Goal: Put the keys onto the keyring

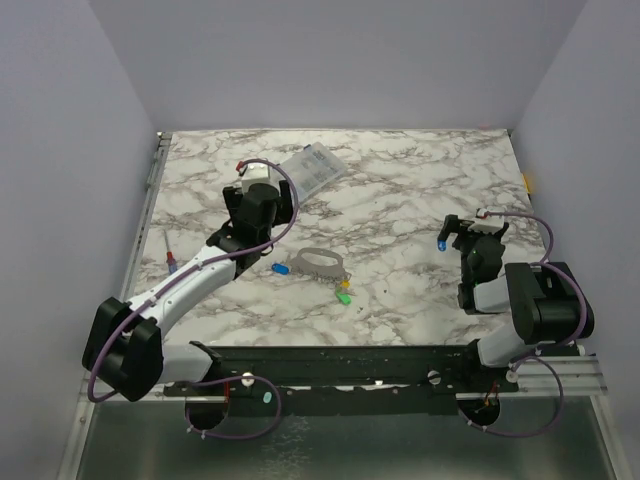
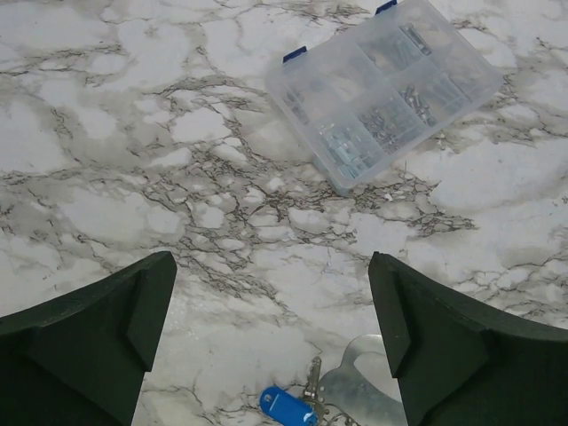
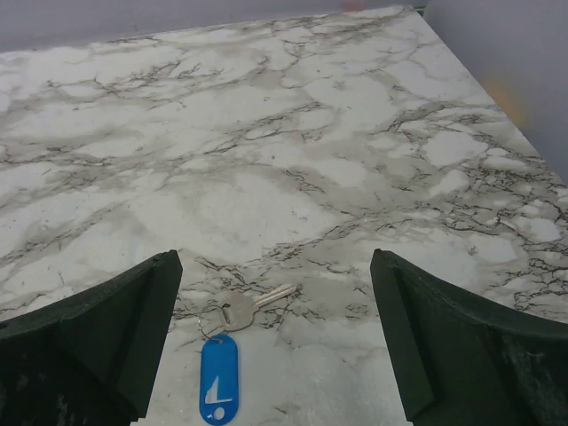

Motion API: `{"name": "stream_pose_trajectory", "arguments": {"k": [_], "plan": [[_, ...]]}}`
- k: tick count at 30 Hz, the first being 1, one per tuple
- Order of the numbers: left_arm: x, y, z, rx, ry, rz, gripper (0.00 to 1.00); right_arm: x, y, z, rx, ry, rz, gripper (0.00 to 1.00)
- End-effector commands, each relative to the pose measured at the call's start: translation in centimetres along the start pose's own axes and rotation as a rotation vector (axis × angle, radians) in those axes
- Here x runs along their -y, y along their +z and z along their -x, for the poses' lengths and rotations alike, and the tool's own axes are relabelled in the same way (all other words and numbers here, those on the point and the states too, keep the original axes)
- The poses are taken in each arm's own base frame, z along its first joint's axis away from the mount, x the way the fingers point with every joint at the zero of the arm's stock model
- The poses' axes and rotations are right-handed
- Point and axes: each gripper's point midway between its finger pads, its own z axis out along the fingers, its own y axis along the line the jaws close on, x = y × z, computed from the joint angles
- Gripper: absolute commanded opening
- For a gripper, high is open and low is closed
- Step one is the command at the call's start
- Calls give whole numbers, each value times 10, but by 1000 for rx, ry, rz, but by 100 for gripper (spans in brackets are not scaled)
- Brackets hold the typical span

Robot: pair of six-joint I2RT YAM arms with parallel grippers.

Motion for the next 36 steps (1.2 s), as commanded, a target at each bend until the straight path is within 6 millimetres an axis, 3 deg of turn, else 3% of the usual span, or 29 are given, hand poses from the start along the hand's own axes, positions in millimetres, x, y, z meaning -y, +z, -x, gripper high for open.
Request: {"name": "stream_pose_trajectory", "arguments": {"k": [1,4,7,10,13,16,18,24,28,31,34,36], "plan": [[-10,-4,11,50,-85,63,99,-3,3,3,13,9,15,100],[-3,-8,12,43,-60,12,99,1,0,5,28,9,-6,100],[-1,-15,18,56,-49,-22,99,12,4,22,30,29,-78,100],[4,-26,29,80,-17,-84,99,7,11,47,-5,32,-62,100],[4,-39,43,128,-49,-121,99,-7,14,85,17,267,-42,100],[2,-46,47,155,-54,-135,99,-12,9,89,-102,594,-122,100],[2,-48,44,149,-7,-148,99,-35,7,97,-151,563,9,100],[-2,-51,48,156,41,-140,99,-53,0,66,-428,502,48,100],[1,-46,39,111,42,-144,96,-67,-16,49,-560,496,94,100],[11,-41,28,57,56,-179,94,-90,-32,43,-612,467,162,100],[22,-33,11,-34,83,-211,86,-130,-51,40,-681,367,228,100],[32,-33,-1,-100,83,-249,79,-141,-60,37,-712,308,224,100]]}}
